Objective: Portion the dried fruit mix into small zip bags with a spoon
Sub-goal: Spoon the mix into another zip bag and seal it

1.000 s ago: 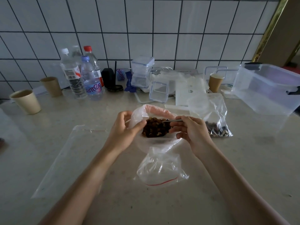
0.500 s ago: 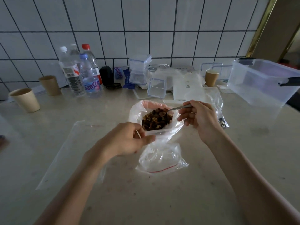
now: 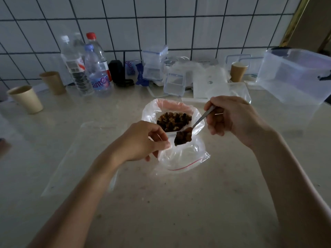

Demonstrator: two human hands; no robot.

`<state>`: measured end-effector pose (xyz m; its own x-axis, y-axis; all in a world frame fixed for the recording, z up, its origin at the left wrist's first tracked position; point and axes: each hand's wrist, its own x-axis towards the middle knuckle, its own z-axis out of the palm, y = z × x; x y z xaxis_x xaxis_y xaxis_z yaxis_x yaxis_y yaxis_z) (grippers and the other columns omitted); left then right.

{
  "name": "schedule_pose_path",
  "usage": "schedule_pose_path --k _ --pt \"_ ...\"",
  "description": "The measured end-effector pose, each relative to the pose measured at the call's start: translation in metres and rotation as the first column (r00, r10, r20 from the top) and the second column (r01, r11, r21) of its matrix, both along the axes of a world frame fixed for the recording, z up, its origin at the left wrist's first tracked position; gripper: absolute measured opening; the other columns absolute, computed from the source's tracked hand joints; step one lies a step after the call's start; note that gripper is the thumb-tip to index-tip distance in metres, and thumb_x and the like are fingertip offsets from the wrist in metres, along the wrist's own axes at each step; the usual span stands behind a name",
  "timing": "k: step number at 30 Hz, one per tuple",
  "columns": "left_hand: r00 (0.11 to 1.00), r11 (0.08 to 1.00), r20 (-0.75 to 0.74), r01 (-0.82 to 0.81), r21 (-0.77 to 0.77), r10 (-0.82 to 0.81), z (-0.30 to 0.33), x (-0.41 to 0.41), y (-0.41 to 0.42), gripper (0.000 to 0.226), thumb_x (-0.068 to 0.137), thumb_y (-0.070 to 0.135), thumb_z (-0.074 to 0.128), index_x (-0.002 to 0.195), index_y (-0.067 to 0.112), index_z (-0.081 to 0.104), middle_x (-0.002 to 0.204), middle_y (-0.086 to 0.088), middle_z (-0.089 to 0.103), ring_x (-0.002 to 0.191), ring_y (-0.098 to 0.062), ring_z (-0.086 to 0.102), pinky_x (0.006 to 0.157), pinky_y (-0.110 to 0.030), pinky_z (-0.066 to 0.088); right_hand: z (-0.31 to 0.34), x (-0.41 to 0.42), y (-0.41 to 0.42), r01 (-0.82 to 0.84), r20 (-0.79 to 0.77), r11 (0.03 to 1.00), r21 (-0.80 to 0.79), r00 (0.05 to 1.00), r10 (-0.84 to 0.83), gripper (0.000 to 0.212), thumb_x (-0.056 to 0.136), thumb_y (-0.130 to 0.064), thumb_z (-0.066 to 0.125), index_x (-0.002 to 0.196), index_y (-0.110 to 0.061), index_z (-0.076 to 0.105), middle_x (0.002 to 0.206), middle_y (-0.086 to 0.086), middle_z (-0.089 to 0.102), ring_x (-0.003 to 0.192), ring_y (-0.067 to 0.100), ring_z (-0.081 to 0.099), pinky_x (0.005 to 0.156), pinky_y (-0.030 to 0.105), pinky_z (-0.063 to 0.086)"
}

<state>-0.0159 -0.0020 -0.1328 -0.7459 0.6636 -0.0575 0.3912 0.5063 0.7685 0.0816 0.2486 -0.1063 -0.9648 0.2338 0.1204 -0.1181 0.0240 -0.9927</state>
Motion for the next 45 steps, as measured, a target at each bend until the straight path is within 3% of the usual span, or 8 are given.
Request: schedule_pose_path --k 5,9,21,26,29,34,39,45 --pt "0.999 0.999 -0.03 0.02 0.028 -0.019 -0.003 -0.002 0.002 0.006 0.09 0.029 0.081 0.088 0.028 0.076 0.08 0.013 0.075 0.063 -0.009 0.073 0.051 -0.018 0.051 0.002 0.006 0.006 -0.151 -0.024 0.919 0.365 0.985 0.172 0.032 0.11 -0.022 0.047 0.09 -0.011 0.069 0.073 0.015 0.07 0.06 0.032 0.067 0.046 0.03 0.049" --pt "0.995 0.999 -0.091 0.038 0.024 -0.036 -0.005 -0.003 0.003 0.008 0.09 0.028 0.081 0.085 0.03 0.075 0.078 0.015 0.074 0.061 -0.008 0.071 0.049 -0.014 0.049 0.005 0.009 0.01 -0.212 -0.108 0.878 0.428 0.953 0.283 0.03 0.11 -0.024 0.046 0.097 -0.01 0.069 0.079 0.018 0.07 0.067 0.034 0.069 0.052 0.037 0.049" --pt "0.936 0.949 -0.212 -0.238 0.208 0.282 -0.013 -0.024 -0.004 0.022 0.087 0.051 0.077 0.081 0.031 0.069 0.07 0.009 0.071 0.054 -0.005 0.065 0.051 -0.012 0.045 -0.018 -0.013 0.006 0.207 -0.04 0.966 -0.152 0.976 -0.216 0.031 0.107 -0.02 0.052 0.096 -0.001 0.073 0.072 0.016 0.069 0.059 0.029 0.066 0.047 0.03 0.045" --pt "0.784 0.868 -0.377 -0.472 0.156 0.494 -0.034 -0.034 -0.007 0.053 0.089 0.076 0.057 0.111 0.027 0.055 0.099 0.013 0.063 0.083 0.0 0.061 0.075 -0.032 0.051 -0.02 -0.014 0.01 0.3 -0.052 0.954 -0.024 0.952 -0.301 0.03 0.106 -0.025 0.058 0.095 -0.001 0.071 0.078 0.014 0.077 0.065 0.027 0.075 0.047 0.029 0.055" --pt "0.859 0.901 -0.273 -0.419 0.113 0.434 -0.043 -0.034 -0.002 0.064 0.091 0.078 0.052 0.126 0.024 0.059 0.106 0.015 0.066 0.092 0.003 0.061 0.076 -0.027 0.051 -0.022 -0.014 0.011 0.282 -0.133 0.938 0.201 0.957 -0.26 0.028 0.105 -0.026 0.06 0.09 -0.006 0.071 0.078 0.009 0.078 0.068 0.026 0.077 0.046 0.028 0.055" --pt "0.883 0.905 -0.208 -0.392 0.166 0.421 -0.041 -0.037 0.015 0.03 0.097 0.048 0.062 0.095 0.019 0.065 0.084 0.005 0.068 0.077 -0.016 0.064 0.064 -0.036 0.051 -0.03 -0.019 0.008 0.238 -0.168 0.882 0.406 0.968 -0.184 0.019 0.105 -0.023 0.059 0.092 -0.017 0.071 0.078 -0.003 0.079 0.067 0.017 0.076 0.047 0.027 0.054" --pt "0.915 0.869 0.009 -0.386 0.311 0.403 -0.035 -0.029 0.029 0.018 0.098 0.035 0.061 0.096 0.017 0.064 0.091 -0.008 0.07 0.081 -0.03 0.067 0.064 -0.038 0.051 -0.041 -0.027 -0.003 0.22 -0.078 0.928 0.302 0.976 -0.206 0.018 0.106 -0.019 0.058 0.095 -0.012 0.07 0.08 0.005 0.079 0.068 0.024 0.077 0.049 0.036 0.057" --pt "0.921 0.798 0.194 -0.389 0.461 0.337 -0.031 -0.015 0.029 0.02 0.104 0.037 0.06 0.112 0.021 0.068 0.11 -0.01 0.074 0.105 -0.036 0.07 0.09 -0.065 0.055 -0.046 -0.028 -0.018 0.169 0.125 0.986 0.01 0.978 -0.169 0.025 0.107 -0.016 0.055 0.103 0.001 0.073 0.088 0.013 0.08 0.08 0.033 0.079 0.054 0.031 0.06"
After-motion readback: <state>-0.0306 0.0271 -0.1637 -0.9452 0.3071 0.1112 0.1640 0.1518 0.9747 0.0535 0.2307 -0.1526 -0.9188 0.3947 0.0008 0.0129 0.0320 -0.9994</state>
